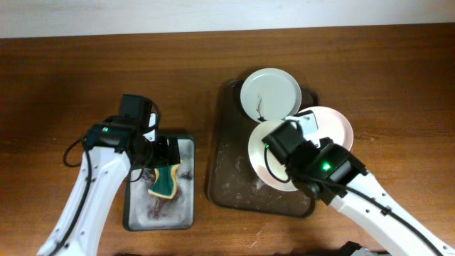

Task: Clean dirty plates on tray and stack at the side
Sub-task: 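Return the sponge to the grey tray with the left gripper, then lift the cleaned plate and place it on the table right of the tray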

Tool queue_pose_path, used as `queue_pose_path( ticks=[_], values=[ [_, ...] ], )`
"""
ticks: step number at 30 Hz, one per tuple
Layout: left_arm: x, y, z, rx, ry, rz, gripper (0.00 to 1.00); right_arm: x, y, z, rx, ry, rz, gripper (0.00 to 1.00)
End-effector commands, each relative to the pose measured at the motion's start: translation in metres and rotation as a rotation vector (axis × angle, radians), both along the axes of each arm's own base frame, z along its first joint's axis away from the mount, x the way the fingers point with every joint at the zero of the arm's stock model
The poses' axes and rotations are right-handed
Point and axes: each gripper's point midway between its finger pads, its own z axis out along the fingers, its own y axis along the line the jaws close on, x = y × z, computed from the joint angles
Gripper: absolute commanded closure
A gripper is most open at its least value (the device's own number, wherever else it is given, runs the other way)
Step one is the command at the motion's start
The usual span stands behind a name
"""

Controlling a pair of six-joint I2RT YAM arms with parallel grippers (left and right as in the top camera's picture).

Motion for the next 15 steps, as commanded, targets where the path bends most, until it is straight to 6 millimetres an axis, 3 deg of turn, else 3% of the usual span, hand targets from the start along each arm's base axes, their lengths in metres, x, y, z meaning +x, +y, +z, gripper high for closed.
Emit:
queue_pose_path(
  ticks=[1, 8, 15],
  values=[
    [0.001, -0.001, 0.017, -0.017, -0.060, -0.004, 0.00, 0.005, -0.002, 0.029, -0.105, -0.146, 0.001, 0.96],
    [0.002, -0.001, 0.017, -0.017, -0.063, -0.004, 0.00, -0.001, 0.019, 0.060, -0.269, -0.308, 0.122, 0.96],
    [0.002, -0.001, 0.017, -0.018, -0.063, -0.004, 0.00, -0.011, 0.035, 0.067, -0.309, -0.347, 0.207, 0.96]
  ],
)
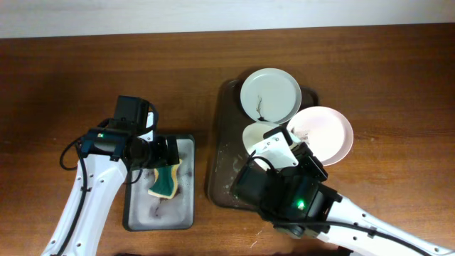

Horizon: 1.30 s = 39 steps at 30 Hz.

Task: Clean dirty plates on tray and stack at the side
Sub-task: 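Lift the cleaned plate and place it on the table right of the tray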

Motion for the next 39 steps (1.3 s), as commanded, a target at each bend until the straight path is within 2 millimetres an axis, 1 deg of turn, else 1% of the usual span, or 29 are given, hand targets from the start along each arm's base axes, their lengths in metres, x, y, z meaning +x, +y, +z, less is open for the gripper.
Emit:
queue_pose_path(
  ticks=[1, 14, 16, 18, 19, 20, 21, 22, 23, 24, 25, 26, 27, 28, 29, 30, 32, 34, 35, 36, 37, 38, 39],
  values=[
    [0.002, -0.001, 0.006, -0.011, -0.019, -0.004, 0.00, 0.002, 0.001, 0.017, 0.012, -0.066, -0.004, 0.96],
    [0.003, -0.001, 0.006, -0.011, -0.019, -0.004, 0.00, 0.002, 0.000, 0.017, 0.012, -0.066, -0.004, 0.96],
    [0.002, -0.001, 0.006, -0.011, -0.019, -0.004, 0.00, 0.001, 0.003, 0.013, 0.029, -0.048, 0.000, 0.96],
    [0.002, -0.001, 0.006, -0.011, -0.019, -0.004, 0.00, 0.003, -0.007, 0.021, -0.021, -0.086, -0.024, 0.96],
    [0.002, -0.001, 0.006, -0.011, -0.019, -0.004, 0.00, 0.003, -0.002, 0.015, 0.060, -0.075, -0.039, 0.96],
    [0.002, -0.001, 0.006, -0.011, -0.019, -0.004, 0.00, -0.001, 0.008, 0.003, 0.114, -0.006, -0.014, 0.96],
    [0.003, -0.001, 0.006, -0.011, -0.019, -0.004, 0.00, -0.004, 0.002, 0.003, 0.061, 0.003, -0.011, 0.96],
    [0.003, -0.001, 0.006, -0.011, -0.019, -0.003, 0.00, -0.001, -0.013, 0.014, 0.034, -0.070, -0.070, 0.96],
    [0.002, -0.001, 0.006, -0.011, -0.019, -0.004, 0.00, -0.001, -0.009, 0.011, 0.109, -0.077, -0.091, 0.96],
    [0.003, -0.001, 0.006, -0.011, -0.019, -0.004, 0.00, -0.002, -0.011, 0.013, 0.025, -0.055, -0.054, 0.96],
    [0.002, -0.001, 0.006, -0.011, -0.019, -0.004, 0.00, -0.001, -0.020, 0.022, -0.025, -0.095, -0.073, 0.96],
    [0.002, -0.001, 0.006, -0.011, -0.019, -0.004, 0.00, -0.003, -0.019, 0.017, 0.032, -0.085, -0.093, 0.96],
    [0.002, -0.001, 0.006, -0.011, -0.019, -0.004, 0.00, -0.006, -0.015, 0.008, 0.067, -0.039, -0.093, 0.96],
    [0.002, -0.001, 0.006, -0.011, -0.019, -0.004, 0.00, -0.007, -0.015, 0.005, 0.090, -0.029, -0.102, 0.96],
    [0.002, -0.001, 0.006, -0.011, -0.019, -0.004, 0.00, -0.007, -0.015, 0.003, 0.167, -0.052, -0.151, 0.96],
    [0.002, -0.001, 0.006, -0.011, -0.019, -0.004, 0.00, -0.009, -0.016, -0.003, 0.257, -0.051, -0.208, 0.96],
    [0.002, -0.001, 0.006, -0.011, -0.019, -0.004, 0.00, -0.012, -0.018, -0.019, 0.414, -0.001, -0.330, 0.96],
    [0.002, -0.001, 0.006, -0.011, -0.019, -0.004, 0.00, -0.011, -0.028, -0.030, 0.495, 0.064, -0.419, 0.96],
    [0.002, -0.001, 0.006, -0.011, -0.019, -0.004, 0.00, -0.010, -0.037, -0.033, 0.545, 0.124, -0.461, 0.96],
    [0.002, -0.001, 0.006, -0.011, -0.019, -0.004, 0.00, -0.007, -0.043, -0.032, 0.593, 0.182, -0.460, 0.96],
    [0.002, -0.001, 0.006, -0.011, -0.019, -0.004, 0.00, -0.001, -0.044, -0.030, 0.658, 0.240, -0.422, 0.96],
    [0.002, -0.001, 0.006, -0.011, -0.019, -0.004, 0.00, 0.006, -0.048, -0.025, 0.758, 0.280, -0.377, 0.96],
    [0.002, -0.001, 0.006, -0.011, -0.019, -0.004, 0.00, 0.012, -0.060, -0.018, 0.859, 0.288, -0.365, 0.96]
  ],
)
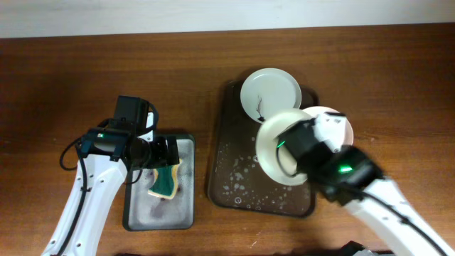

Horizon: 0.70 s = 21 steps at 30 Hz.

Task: Clean dirty plates on tray and stack at the side
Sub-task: 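Lift the cleaned plate and place it on the table right of the tray, then move the right gripper to grasp the next white plate on the tray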

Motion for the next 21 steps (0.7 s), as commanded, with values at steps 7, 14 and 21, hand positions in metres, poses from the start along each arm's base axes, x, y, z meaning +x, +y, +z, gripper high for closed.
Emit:
queue_pose_path(
  ticks=[7, 14, 21],
  values=[
    [0.002, -0.001, 0.005, -0.011, -0.017, -0.004, 0.00, -0.021, -0.202, -0.007, 0.405, -0.015, -0.572, 0.96],
    [0.002, -0.001, 0.006, -0.011, -0.018, -0.004, 0.00, -0.045, -0.290, -0.095, 0.558, 0.122, -0.989, 0.96],
    [0.002, -0.001, 0.005, -0.011, -0.017, -0.004, 0.00, 0.017, -0.271, -0.089, 0.758, -0.029, -0.640, 0.01]
  ],
)
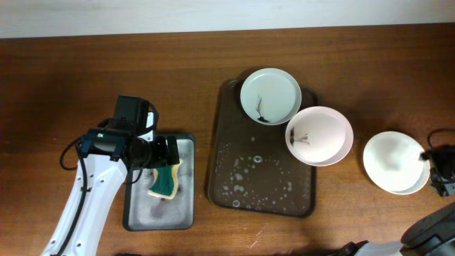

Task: Clean dirty plates on tray and stack at the side
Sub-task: 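Move the right gripper to grasp the next white plate on the tray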

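Two dirty plates lie on the wet brown tray (pixel 242 178): a pale green plate (pixel 270 94) at its far end and a pink plate (pixel 319 135) overhanging its right edge, both with dark marks. A clean-looking white plate (pixel 393 162) sits on the table at the right. My right gripper (pixel 435 168) is at that plate's right rim, at the edge of the frame; its jaws are hard to make out. My left gripper (pixel 161 161) is shut on the yellow-green sponge (pixel 165 183) over the small grey tray.
The small grey tray (pixel 183 206) with foamy water stands left of the brown tray. The left arm reaches over it from the lower left. Bare wooden table lies at the far left and along the back.
The right arm has moved from over the brown tray to the far right edge. The white plate it held above the tray now rests on the table at the right. The left arm is unchanged.
The right gripper held the white plate over the brown tray's right half, then lower toward the tray's front, then raised above the pink plate. Now that plate lies on the table to the right. The left gripper kept the sponge over the grey tray throughout.
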Tool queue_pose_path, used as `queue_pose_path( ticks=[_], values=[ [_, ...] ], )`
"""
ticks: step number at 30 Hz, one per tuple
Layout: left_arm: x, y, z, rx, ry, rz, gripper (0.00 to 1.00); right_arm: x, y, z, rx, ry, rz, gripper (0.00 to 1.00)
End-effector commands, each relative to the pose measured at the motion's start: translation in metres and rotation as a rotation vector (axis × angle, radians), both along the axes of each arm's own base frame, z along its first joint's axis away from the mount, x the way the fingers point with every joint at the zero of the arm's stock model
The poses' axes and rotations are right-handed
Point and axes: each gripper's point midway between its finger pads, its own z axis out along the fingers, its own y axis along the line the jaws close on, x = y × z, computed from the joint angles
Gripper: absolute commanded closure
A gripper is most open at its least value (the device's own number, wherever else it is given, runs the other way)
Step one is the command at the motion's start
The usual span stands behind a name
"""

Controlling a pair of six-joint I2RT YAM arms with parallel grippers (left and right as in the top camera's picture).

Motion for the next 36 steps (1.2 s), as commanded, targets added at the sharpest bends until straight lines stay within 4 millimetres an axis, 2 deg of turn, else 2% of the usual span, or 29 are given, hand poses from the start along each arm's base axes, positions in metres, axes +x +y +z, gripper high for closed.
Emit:
queue_pose_path(
  ticks=[1, 2, 3, 5, 7, 8, 9, 11, 12, 14, 17, 18, 19, 20, 21, 22, 25, 27, 28, 29, 32, 35, 36],
  values=[
    [0.003, -0.001, 0.006, -0.009, -0.019, -0.003, 0.00, 0.066, 0.046, 0.056, 0.035, -0.387, 0.331, 0.01],
    [0.003, -0.001, 0.006, -0.009, -0.019, -0.003, 0.00, 0.071, 0.065, 0.060, 0.010, -0.369, 0.428, 0.03],
    [0.003, -0.001, 0.006, -0.009, -0.019, -0.003, 0.00, 0.070, 0.080, 0.053, 0.010, -0.296, 0.471, 0.08],
    [0.003, -0.001, 0.006, -0.009, -0.019, -0.003, 0.00, 0.065, 0.114, 0.033, -0.003, -0.144, 0.587, 0.22],
    [0.003, -0.001, 0.006, -0.009, -0.019, -0.003, 0.00, 0.073, 0.151, 0.015, -0.057, -0.061, 0.740, 0.30],
    [0.003, -0.001, 0.006, -0.009, -0.019, -0.003, 0.00, 0.076, 0.159, 0.010, -0.102, -0.037, 0.784, 0.49],
    [0.003, -0.001, 0.006, -0.009, -0.019, -0.003, 0.00, 0.081, 0.161, 0.002, -0.179, 0.005, 0.795, 0.63],
    [0.003, -0.001, 0.006, -0.009, -0.019, -0.003, 0.00, 0.086, 0.155, -0.007, -0.274, 0.061, 0.756, 0.62],
    [0.003, -0.001, 0.006, -0.009, -0.019, -0.003, 0.00, 0.092, 0.156, -0.011, -0.268, 0.046, 0.749, 0.62],
    [0.003, -0.001, 0.006, -0.009, -0.019, -0.003, 0.00, 0.101, 0.170, -0.024, -0.187, 0.004, 0.774, 0.62],
    [0.003, -0.001, 0.006, -0.009, -0.019, -0.003, 0.00, 0.098, 0.179, -0.047, -0.106, 0.042, 0.787, 0.67],
    [0.003, -0.001, 0.006, -0.009, -0.019, -0.003, 0.00, 0.094, 0.178, -0.055, -0.094, 0.070, 0.788, 0.75],
    [0.003, -0.001, 0.006, -0.009, -0.019, -0.003, 0.00, 0.091, 0.179, -0.058, -0.081, 0.088, 0.788, 0.91],
    [0.003, -0.001, 0.006, -0.009, -0.019, -0.003, 0.00, 0.087, 0.179, -0.053, -0.075, 0.097, 0.787, 0.96],
    [0.003, -0.001, 0.006, -0.009, -0.019, -0.003, 0.01, 0.087, 0.179, -0.045, -0.082, 0.087, 0.789, 0.96],
    [0.003, -0.001, 0.006, -0.009, -0.019, -0.003, 0.00, 0.086, 0.181, -0.028, -0.099, 0.069, 0.815, 0.96],
    [0.003, -0.001, 0.006, -0.009, -0.019, -0.003, 0.00, 0.068, 0.186, 0.011, -0.113, 0.042, 0.815, 0.96],
    [0.003, -0.001, 0.006, -0.009, -0.019, -0.003, 0.00, 0.048, 0.197, 0.026, -0.083, 0.046, 0.843, 0.96],
    [0.003, -0.001, 0.006, -0.009, -0.019, -0.003, 0.00, 0.041, 0.210, 0.030, -0.045, 0.042, 0.886, 0.96],
    [0.003, -0.001, 0.006, -0.009, -0.019, -0.003, 0.00, 0.035, 0.223, 0.028, -0.010, 0.048, 0.917, 0.96],
    [0.003, -0.001, 0.006, -0.009, -0.019, -0.003, 0.00, 0.024, 0.269, -0.005, 0.044, 0.087, 0.918, 0.96],
    [0.009, -0.002, 0.008, -0.013, -0.045, -0.003, 0.00, 0.029, 0.309, -0.039, 0.031, 0.012, 0.925, 0.96],
    [0.009, -0.004, 0.008, -0.023, -0.046, -0.006, 0.01, 0.034, 0.315, -0.041, 0.015, -0.016, 0.944, 0.96]
  ],
)
